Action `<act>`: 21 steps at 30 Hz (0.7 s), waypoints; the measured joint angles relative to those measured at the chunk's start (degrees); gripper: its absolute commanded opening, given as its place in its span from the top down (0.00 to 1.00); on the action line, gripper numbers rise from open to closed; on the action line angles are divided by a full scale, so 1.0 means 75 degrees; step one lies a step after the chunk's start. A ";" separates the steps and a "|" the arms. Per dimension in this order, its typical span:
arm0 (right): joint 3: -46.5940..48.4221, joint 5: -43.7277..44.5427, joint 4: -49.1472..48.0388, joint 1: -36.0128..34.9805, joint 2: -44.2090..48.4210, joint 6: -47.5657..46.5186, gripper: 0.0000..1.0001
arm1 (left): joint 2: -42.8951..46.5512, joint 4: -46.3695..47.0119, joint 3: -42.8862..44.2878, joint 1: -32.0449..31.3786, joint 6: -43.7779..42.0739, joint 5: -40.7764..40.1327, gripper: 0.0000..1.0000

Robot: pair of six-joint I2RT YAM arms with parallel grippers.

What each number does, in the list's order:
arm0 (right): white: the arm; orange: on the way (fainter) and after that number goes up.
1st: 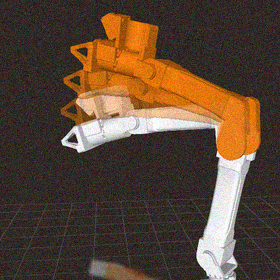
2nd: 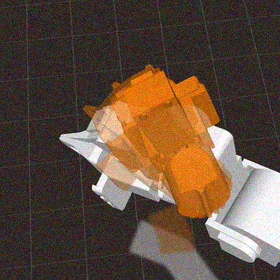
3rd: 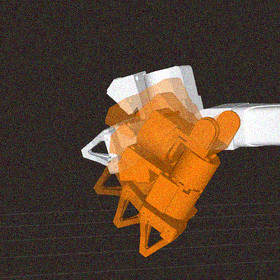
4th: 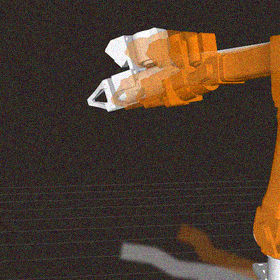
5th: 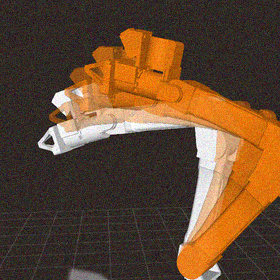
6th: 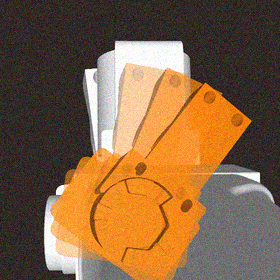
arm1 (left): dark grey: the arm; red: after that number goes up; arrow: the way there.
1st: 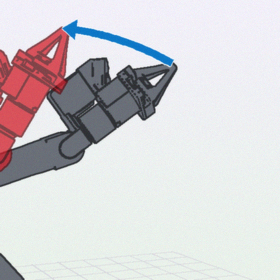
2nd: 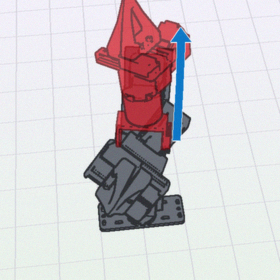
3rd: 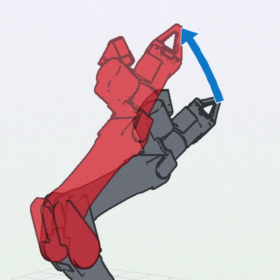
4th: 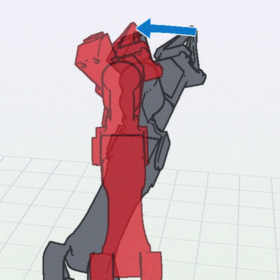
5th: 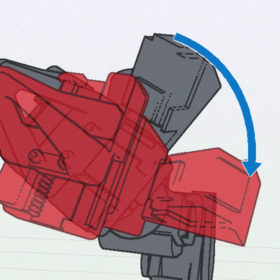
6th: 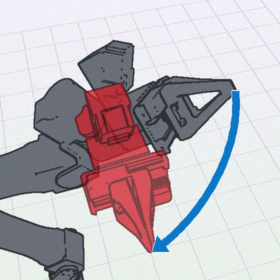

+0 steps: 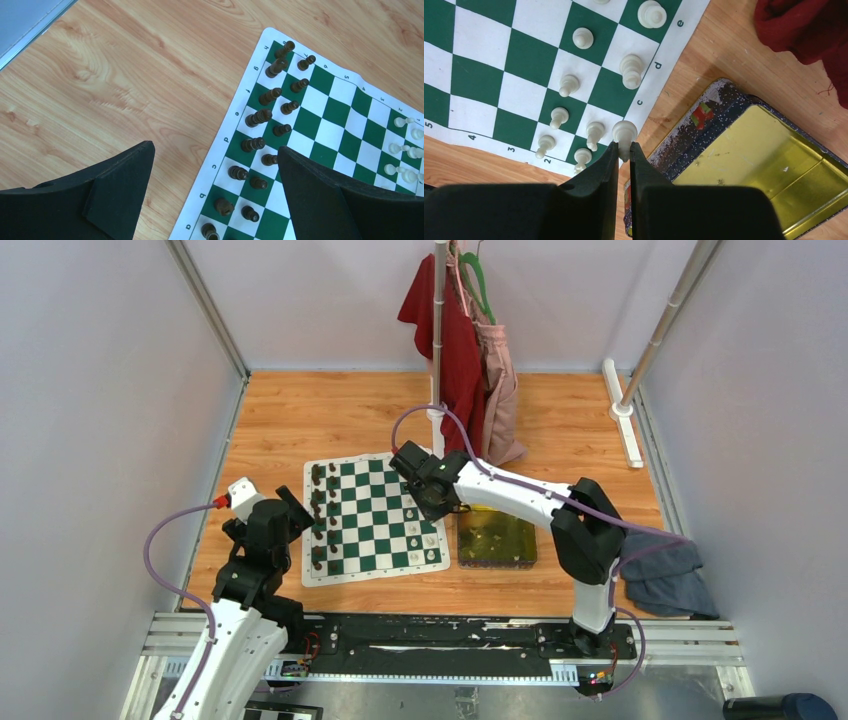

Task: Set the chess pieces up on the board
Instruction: Place the chess piece on the chessboard.

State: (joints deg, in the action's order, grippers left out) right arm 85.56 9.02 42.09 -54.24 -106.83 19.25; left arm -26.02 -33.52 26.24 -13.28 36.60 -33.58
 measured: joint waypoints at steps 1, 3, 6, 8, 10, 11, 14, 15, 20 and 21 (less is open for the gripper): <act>0.0000 -0.0009 -0.0026 -0.0006 -0.0017 -0.0003 1.00 | 0.0000 0.0000 0.0000 0.0000 0.0000 0.0000 0.00; 0.0000 -0.0029 -0.0087 -0.0026 -0.0047 -0.0012 1.00 | 0.0000 0.0000 0.0000 0.0000 0.0000 0.0000 0.00; 0.0000 -0.0064 -0.0201 -0.0050 -0.0096 -0.0041 1.00 | 0.0000 0.0000 0.0000 0.0000 0.0000 -0.0003 0.00; 0.0000 -0.0085 -0.0274 -0.0061 -0.0152 -0.0061 1.00 | 0.0000 0.0000 0.0000 0.0000 0.0000 -0.0003 0.00; 0.0000 -0.0111 -0.0312 -0.0070 -0.0233 -0.0085 1.00 | 0.0000 0.0000 0.0000 0.0000 0.0000 -0.0003 0.00; 0.0000 -0.0125 -0.0332 -0.0073 -0.0283 -0.0093 1.00 | 0.0000 0.0000 0.0000 0.0000 0.0000 -0.0006 0.00; 0.0000 -0.0140 -0.0405 -0.0073 -0.0443 -0.0119 1.00 | 0.0000 0.0000 0.0000 0.0000 0.0000 -0.0009 0.00; 0.0000 -0.0146 -0.0425 -0.0073 -0.0501 -0.0122 1.00 | 0.0000 0.0000 0.0000 0.0000 0.0000 -0.0009 0.00; 0.0000 -0.0149 -0.0469 -0.0073 -0.0644 -0.0152 1.00 | -0.0003 0.0000 0.0000 0.0000 0.0000 -0.0012 0.00; 0.0000 -0.0149 -0.0475 -0.0073 -0.0653 -0.0154 1.00 | -0.0003 0.0000 0.0000 0.0000 0.0000 -0.0012 0.00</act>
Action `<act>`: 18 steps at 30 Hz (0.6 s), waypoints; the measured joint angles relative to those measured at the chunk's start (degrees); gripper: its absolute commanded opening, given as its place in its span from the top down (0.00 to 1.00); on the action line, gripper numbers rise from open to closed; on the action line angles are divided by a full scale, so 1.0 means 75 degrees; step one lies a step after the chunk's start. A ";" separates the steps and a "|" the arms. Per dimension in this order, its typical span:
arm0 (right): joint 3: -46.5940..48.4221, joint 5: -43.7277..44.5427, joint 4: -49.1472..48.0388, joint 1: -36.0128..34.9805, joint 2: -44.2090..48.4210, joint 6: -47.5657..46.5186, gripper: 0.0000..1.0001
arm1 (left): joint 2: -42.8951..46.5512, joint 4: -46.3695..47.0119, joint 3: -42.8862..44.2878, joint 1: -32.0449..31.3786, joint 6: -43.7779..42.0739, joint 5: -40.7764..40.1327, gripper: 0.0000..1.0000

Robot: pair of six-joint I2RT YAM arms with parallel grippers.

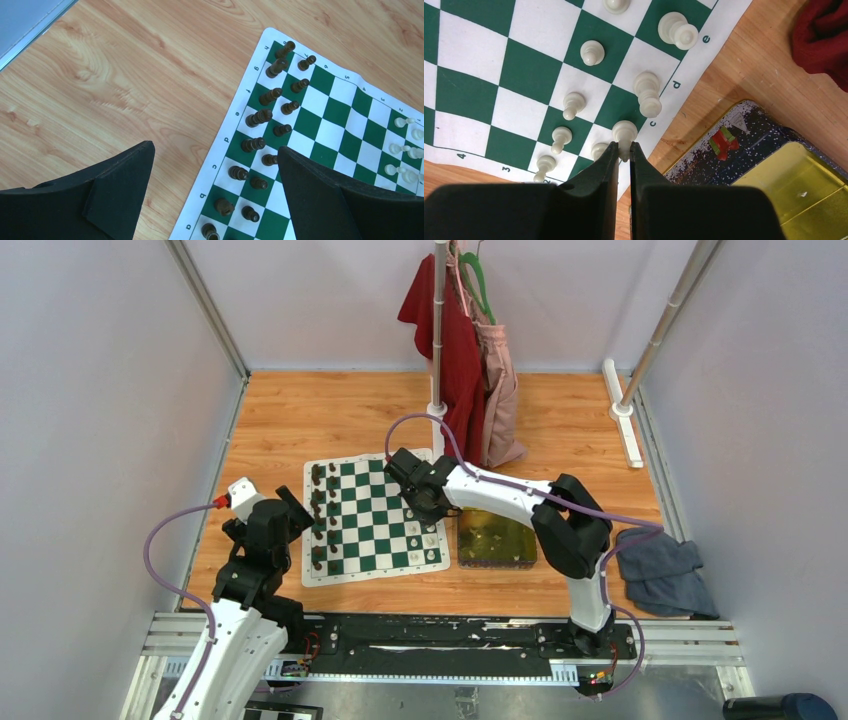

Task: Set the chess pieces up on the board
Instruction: Place the chess piece on the chessboard.

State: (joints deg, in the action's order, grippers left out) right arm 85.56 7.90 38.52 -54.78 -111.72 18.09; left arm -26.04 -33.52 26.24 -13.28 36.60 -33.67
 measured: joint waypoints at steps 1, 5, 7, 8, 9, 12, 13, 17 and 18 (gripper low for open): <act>0.0000 0.0000 0.0000 0.0000 -0.0009 -0.0006 1.00 | 0.0000 0.0000 0.0000 0.0000 0.0000 0.0000 0.00; 0.0006 -0.0012 -0.0032 0.0000 -0.0082 -0.0017 1.00 | -0.0015 0.0000 0.0000 0.0000 0.0000 0.0000 0.00; 0.0009 -0.0029 -0.0058 0.0000 -0.0131 -0.0017 1.00 | -0.0015 0.0000 0.0000 0.0000 0.0000 0.0000 0.00; 0.0015 -0.0041 -0.0073 0.0000 -0.0157 -0.0020 1.00 | -0.0017 0.0000 0.0000 0.0000 0.0000 0.0000 0.00; 0.0015 -0.0052 -0.0090 0.0000 -0.0184 -0.0020 1.00 | -0.0023 0.0000 0.0000 0.0000 0.0000 0.0000 0.00; 0.0032 -0.0058 -0.0119 0.0000 -0.0201 -0.0020 1.00 | -0.0041 0.0000 0.0000 0.0000 0.0000 0.0000 0.00; 0.0032 -0.0058 -0.0143 0.0000 -0.0201 -0.0020 1.00 | -0.0044 0.0000 0.0000 0.0000 0.0000 0.0000 0.00; 0.0044 -0.0061 -0.0181 0.0000 -0.0213 -0.0020 1.00 | -0.0064 0.0000 0.0000 0.0000 0.0000 0.0003 0.00; 0.0044 -0.0061 -0.0184 0.0000 -0.0213 -0.0020 1.00 | -0.0073 0.0000 0.0000 0.0000 -0.0003 0.0000 0.00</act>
State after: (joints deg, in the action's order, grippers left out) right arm 85.89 7.44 37.15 -54.78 -113.32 17.93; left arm -26.59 -33.52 26.24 -13.28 36.58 -33.67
